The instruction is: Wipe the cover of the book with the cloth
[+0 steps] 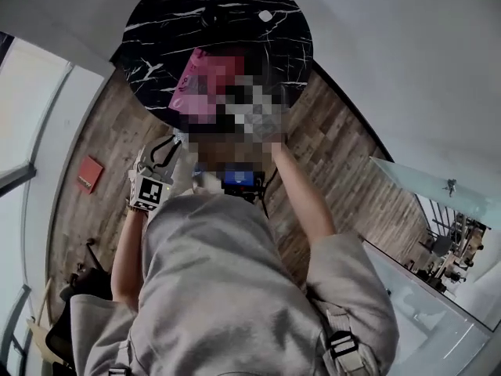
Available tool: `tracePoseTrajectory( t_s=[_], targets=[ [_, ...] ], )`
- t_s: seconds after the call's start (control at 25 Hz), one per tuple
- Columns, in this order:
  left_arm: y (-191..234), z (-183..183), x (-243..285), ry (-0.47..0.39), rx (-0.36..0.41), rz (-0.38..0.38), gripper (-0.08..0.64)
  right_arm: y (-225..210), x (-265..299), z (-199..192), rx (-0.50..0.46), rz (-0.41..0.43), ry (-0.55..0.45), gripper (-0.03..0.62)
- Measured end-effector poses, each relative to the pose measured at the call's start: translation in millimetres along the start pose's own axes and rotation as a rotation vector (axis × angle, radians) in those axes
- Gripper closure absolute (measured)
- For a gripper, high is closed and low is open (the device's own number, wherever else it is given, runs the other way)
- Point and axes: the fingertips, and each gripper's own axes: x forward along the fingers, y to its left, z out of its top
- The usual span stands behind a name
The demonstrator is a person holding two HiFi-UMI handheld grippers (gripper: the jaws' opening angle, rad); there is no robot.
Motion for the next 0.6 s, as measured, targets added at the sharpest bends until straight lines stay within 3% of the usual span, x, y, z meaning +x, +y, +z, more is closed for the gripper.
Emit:
tracePoseTrajectory(
  t_s=[0.12, 0.24, 0.36, 0.48, 0.6],
  targets=[
    [33, -12, 24, -0.012, -0.023, -0.031, 0.495, -21, 38, -14, 0.034, 0.012, 0.112, 0.329],
    [59, -39, 45, 0.042, -0.046, -0.047, 0.441, -38, 71, -35, 0.055, 0.008, 0.216, 0.299],
    [68, -66, 64, 0.125, -0.032, -0.079, 0.348, -50, 92, -40, 0.126, 0.003, 0.231, 0.298],
    [69, -89, 85, 0.181, 0.0, -0.125, 0.334, -61, 113, -41, 0.189, -0.008, 0.243, 0.291],
    [69, -111, 101, 0.241, 0.01, -0.149, 0.306, -64, 132, -58, 0.191, -0.012, 0.309, 0.276]
  ],
)
